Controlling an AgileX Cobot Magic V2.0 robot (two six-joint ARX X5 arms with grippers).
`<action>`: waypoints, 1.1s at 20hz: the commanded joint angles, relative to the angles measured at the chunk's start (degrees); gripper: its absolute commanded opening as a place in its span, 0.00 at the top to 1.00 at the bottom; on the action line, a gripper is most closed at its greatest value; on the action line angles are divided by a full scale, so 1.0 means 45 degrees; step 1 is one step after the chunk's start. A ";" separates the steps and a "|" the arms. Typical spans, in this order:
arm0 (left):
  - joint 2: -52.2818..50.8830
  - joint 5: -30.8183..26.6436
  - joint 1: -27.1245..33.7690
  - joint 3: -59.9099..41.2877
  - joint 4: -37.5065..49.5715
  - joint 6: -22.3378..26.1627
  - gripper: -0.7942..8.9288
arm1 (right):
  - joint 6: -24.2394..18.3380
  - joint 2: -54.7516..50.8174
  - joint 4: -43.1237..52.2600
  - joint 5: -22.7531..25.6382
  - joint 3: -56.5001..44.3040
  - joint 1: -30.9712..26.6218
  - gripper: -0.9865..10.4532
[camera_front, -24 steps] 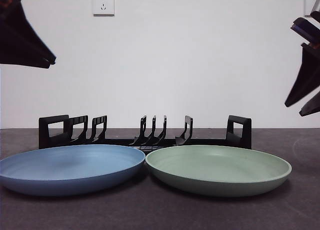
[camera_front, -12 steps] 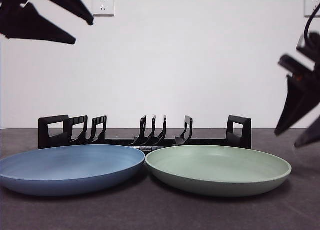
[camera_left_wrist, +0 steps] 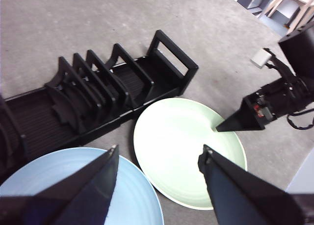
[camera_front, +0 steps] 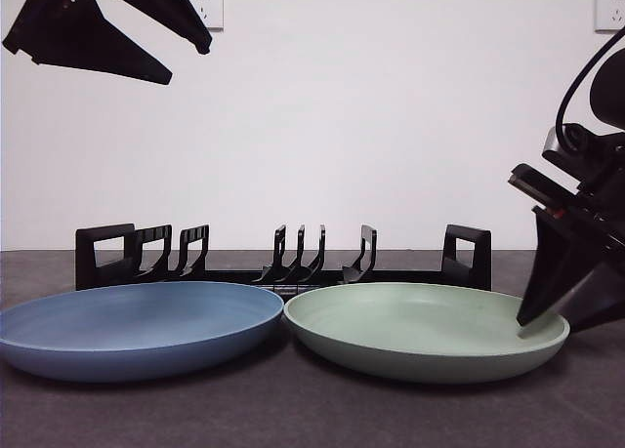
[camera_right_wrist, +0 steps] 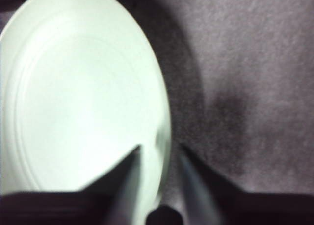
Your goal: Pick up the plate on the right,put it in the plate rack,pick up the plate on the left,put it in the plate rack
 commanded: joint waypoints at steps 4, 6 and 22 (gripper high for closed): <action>0.0010 -0.0005 -0.0175 0.0039 -0.0306 0.0369 0.63 | 0.0457 0.0024 -0.0044 0.0107 0.0015 0.0000 0.93; 0.0010 0.0044 -0.0350 0.0039 -0.0457 0.0942 0.63 | 0.0466 -0.0141 -0.0180 0.0131 0.0019 -0.0010 0.93; 0.0015 -0.3861 -0.5600 0.0039 -0.0617 0.7699 0.63 | 0.0967 -0.2113 -0.2846 0.0442 0.2662 0.0253 0.93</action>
